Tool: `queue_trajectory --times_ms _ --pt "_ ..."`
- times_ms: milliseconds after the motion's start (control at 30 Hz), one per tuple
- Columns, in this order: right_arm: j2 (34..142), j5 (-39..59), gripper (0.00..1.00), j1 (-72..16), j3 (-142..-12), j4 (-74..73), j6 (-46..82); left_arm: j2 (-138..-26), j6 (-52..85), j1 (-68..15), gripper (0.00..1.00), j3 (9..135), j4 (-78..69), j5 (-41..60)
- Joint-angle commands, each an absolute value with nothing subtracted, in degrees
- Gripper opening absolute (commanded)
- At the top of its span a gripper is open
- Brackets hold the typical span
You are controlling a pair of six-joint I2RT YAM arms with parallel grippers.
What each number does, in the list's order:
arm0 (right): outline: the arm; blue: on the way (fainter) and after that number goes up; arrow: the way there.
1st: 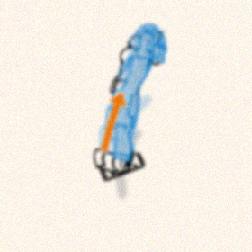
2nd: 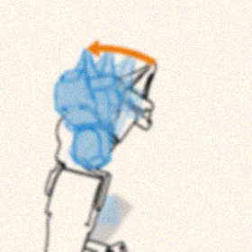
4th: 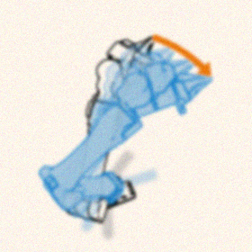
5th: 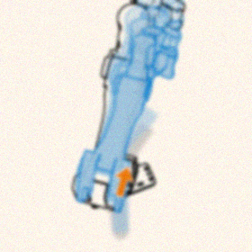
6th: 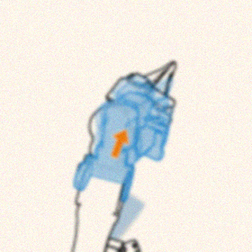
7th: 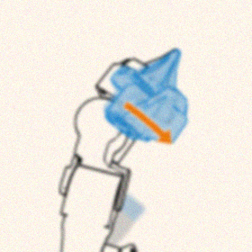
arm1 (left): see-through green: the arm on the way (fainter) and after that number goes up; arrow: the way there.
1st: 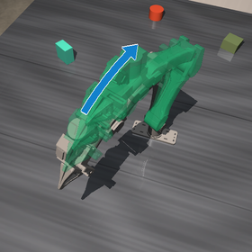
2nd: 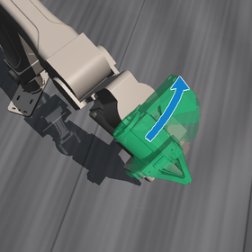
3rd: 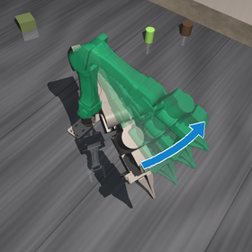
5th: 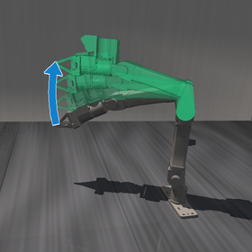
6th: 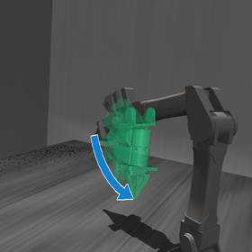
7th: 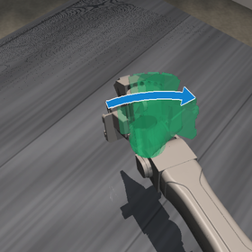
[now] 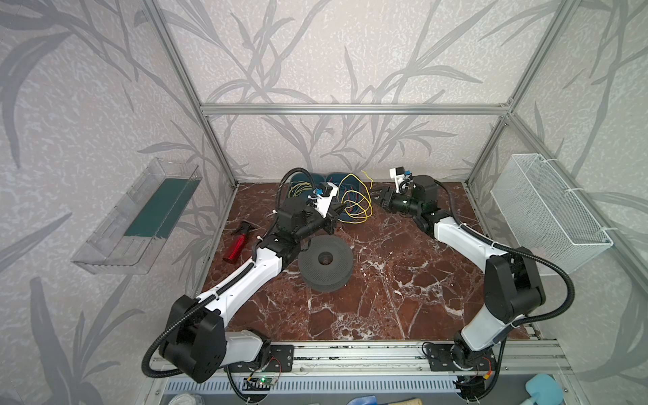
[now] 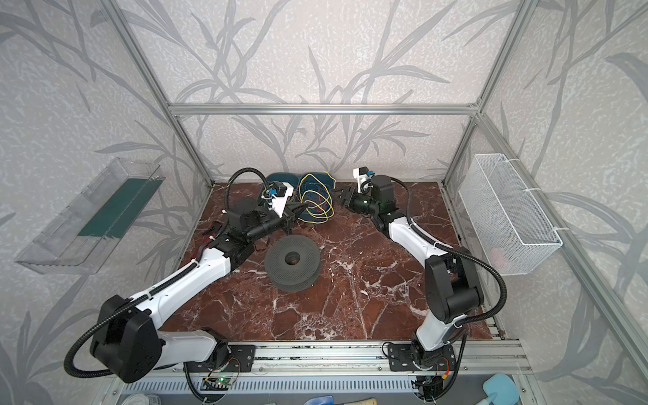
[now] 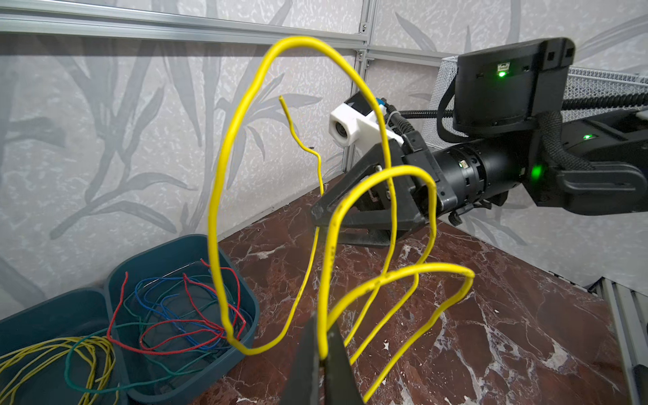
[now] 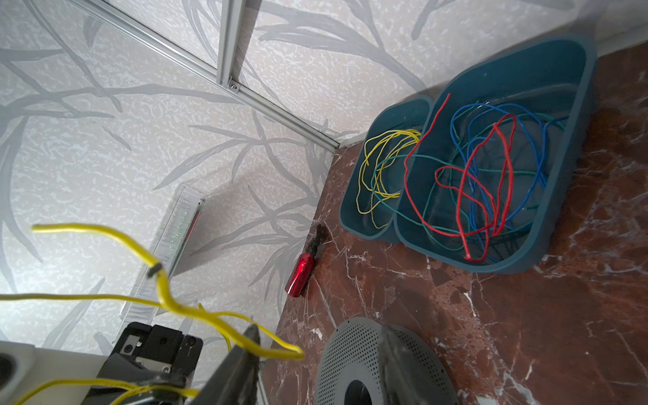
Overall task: Wrap the cables
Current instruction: 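Grasp the yellow wire held by the left gripper with the right gripper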
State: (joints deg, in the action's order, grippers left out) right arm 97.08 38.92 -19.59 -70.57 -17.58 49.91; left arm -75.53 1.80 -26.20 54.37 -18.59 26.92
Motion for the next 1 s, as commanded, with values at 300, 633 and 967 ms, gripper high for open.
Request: queue_trajectory --times_ms 300,633,967 --pt "100.0 40.0 0.22 -20.0 -75.7 -18.4 50.5 -76.9 5.5 -26.4 0.00 53.7 -23.0 29.4" --pt "93.0 32.8 0.00 -16.9 -71.8 -9.4 46.1 -78.1 6.5 -26.4 0.00 52.9 -21.9 25.2" --pt "89.9 32.0 0.00 -16.4 -70.2 -7.2 44.5 -79.9 11.9 -26.4 0.68 55.1 -21.0 23.0"
